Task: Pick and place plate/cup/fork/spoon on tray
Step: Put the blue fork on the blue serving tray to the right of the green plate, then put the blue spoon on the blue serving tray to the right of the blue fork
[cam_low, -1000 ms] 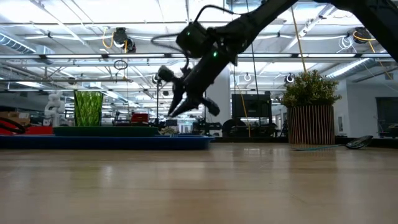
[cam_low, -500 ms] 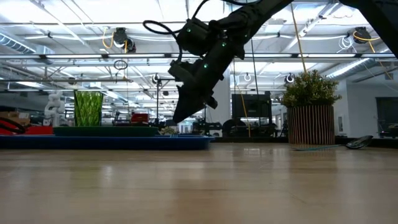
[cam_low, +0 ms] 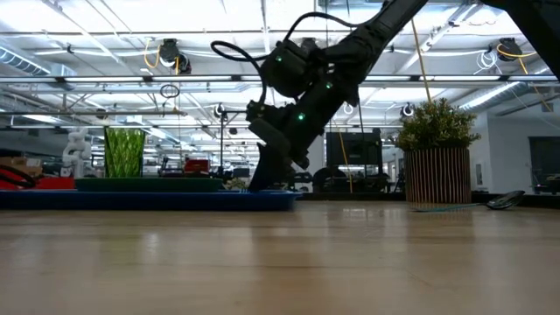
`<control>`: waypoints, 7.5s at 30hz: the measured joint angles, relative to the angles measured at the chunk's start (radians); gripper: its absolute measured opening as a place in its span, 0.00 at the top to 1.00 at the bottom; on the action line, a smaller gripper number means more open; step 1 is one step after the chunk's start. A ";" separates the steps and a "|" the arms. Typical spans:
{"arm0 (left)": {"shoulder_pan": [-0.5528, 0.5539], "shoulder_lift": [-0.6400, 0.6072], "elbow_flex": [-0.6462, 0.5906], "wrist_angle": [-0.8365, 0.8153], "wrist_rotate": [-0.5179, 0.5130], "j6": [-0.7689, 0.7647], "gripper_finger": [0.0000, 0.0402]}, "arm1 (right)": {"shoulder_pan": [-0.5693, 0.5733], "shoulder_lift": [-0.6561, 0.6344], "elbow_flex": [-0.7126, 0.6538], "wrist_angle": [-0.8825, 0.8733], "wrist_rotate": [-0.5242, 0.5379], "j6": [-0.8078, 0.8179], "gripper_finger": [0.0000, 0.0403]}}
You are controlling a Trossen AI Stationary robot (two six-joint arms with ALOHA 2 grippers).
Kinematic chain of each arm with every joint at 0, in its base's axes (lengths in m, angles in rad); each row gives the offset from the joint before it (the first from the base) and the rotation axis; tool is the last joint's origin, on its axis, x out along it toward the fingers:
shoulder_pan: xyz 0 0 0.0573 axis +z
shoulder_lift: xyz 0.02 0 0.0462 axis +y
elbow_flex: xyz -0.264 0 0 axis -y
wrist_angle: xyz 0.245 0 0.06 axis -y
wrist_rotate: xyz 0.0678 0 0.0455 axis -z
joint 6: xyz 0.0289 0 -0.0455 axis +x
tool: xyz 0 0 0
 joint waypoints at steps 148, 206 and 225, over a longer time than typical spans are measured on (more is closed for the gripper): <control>0.083 0.001 0.000 0.001 0.157 -0.027 0.61 | 0.218 -0.513 -0.110 -0.849 0.211 0.065 1.00; 0.128 0.001 -0.067 0.236 0.255 -0.138 0.61 | 0.059 -0.482 -0.565 -0.828 0.231 -0.436 0.98; 0.190 0.033 -0.067 0.270 0.266 -0.100 0.61 | 0.175 -0.482 -0.465 -0.819 0.289 -0.249 0.99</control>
